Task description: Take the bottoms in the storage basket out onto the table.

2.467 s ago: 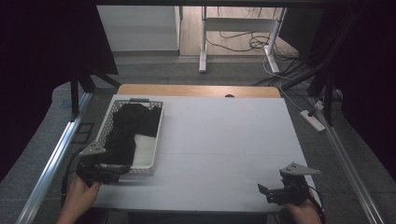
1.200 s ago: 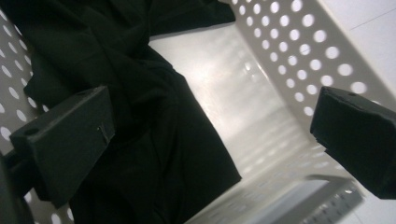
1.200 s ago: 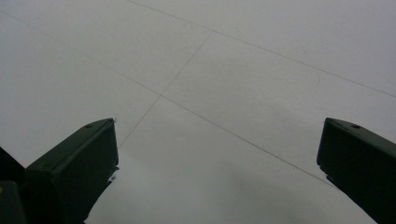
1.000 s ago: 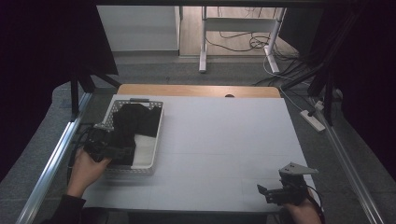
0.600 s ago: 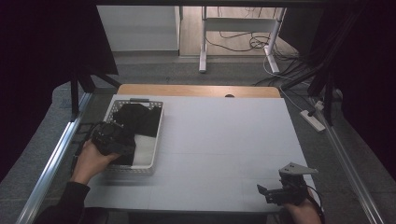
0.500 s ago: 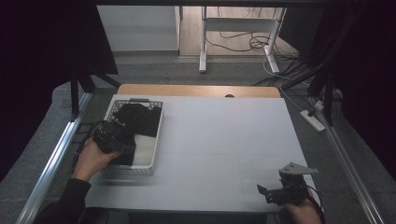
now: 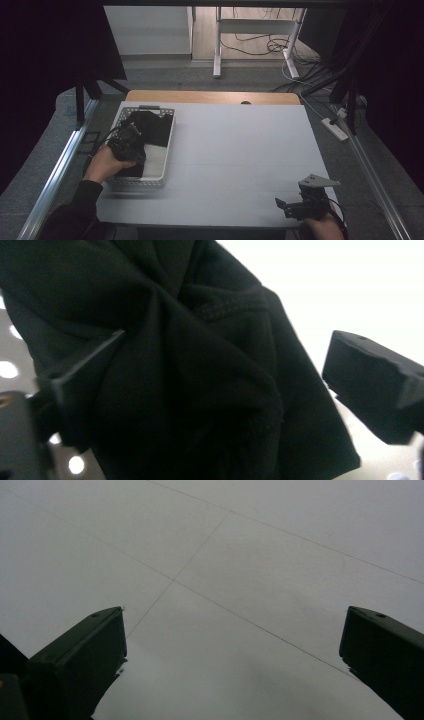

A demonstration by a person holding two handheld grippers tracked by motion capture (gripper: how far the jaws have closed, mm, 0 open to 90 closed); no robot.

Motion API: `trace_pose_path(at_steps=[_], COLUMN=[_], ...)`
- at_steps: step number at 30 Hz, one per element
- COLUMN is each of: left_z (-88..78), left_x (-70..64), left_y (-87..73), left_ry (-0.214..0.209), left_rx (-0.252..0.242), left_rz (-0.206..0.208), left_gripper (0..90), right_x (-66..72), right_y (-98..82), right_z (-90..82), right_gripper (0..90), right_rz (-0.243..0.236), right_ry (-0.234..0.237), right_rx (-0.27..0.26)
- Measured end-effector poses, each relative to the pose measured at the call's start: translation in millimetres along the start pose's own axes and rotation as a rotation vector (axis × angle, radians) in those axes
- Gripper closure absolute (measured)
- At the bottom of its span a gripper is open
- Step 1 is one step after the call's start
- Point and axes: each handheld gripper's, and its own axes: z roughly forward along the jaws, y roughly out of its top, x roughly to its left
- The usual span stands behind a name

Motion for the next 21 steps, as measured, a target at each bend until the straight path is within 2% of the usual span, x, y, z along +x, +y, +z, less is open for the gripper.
trace_pose_path(at_steps=[2,4,7,10,14,16,19,21], left_z=[4.1,9.8,11.6,9.2,5.9,5.0,3.7,1.3], left_x=[0.2,0.9,2.7,1.2,-1.5,-2.1,-1.6,-1.0], left_y=[3.0,6.0,7.8,5.8,5.2,5.6,5.9,5.1], left_ry=[0.021,0.019,0.007,0.014,0.040,0.042,0.040,0.023], left_rx=[0.028,0.050,0.036,0.016,0.015,0.020,0.018,-0.003], left_rz=[0.003,0.006,-0.012,-0.009,0.009,0.018,0.019,0.028], left_gripper=[13.8,14.2,16.6,28.6,55.1,65.5,71.4,73.7], right_x=[0.0,-0.1,-0.1,-0.1,0.4,0.7,0.5,0.2], right_y=[0.0,-0.1,-0.1,0.0,-0.1,0.0,0.0,0.0], right_z=[0.1,0.0,-0.3,0.0,-0.1,-0.1,-0.1,-0.1], right_gripper=[0.0,0.0,0.0,0.0,0.0,0.0,0.0,0.0], right_rz=[0.000,0.000,-0.001,0.000,-0.004,-0.006,-0.005,-0.003], right_ry=[0.000,0.000,0.000,0.001,0.002,-0.001,0.000,0.000], right_rx=[0.001,0.000,0.000,0.000,0.001,0.002,0.003,0.000])
